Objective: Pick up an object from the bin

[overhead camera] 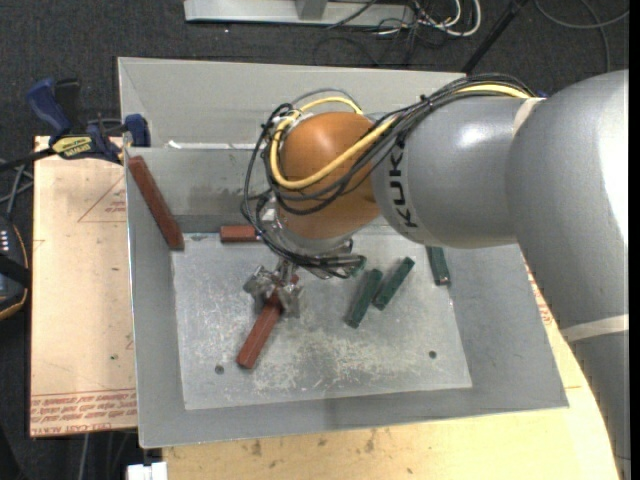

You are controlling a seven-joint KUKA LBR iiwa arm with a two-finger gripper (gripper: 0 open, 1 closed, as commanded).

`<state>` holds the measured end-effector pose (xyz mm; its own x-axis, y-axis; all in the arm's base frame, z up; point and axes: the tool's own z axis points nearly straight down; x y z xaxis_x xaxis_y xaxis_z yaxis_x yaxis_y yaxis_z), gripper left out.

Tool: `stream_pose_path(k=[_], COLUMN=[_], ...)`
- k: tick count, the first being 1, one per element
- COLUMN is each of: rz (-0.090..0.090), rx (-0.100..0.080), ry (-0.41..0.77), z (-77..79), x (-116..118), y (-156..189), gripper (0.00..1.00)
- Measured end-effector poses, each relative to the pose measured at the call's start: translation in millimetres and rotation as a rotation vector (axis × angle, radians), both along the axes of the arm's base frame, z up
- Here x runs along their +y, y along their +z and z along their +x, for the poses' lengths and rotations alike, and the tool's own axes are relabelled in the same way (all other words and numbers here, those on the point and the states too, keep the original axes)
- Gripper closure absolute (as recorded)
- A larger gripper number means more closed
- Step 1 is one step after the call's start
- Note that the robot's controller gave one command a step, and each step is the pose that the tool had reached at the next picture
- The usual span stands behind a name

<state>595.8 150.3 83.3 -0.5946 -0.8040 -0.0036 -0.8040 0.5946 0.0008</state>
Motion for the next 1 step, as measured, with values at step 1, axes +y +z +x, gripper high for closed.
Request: stream_pose_path(k=[1], rz=[0.001], rx=[-0.008], ry=[0.024], z=[-5.3], x=[6.3], y=[175.5], gripper=[1.0])
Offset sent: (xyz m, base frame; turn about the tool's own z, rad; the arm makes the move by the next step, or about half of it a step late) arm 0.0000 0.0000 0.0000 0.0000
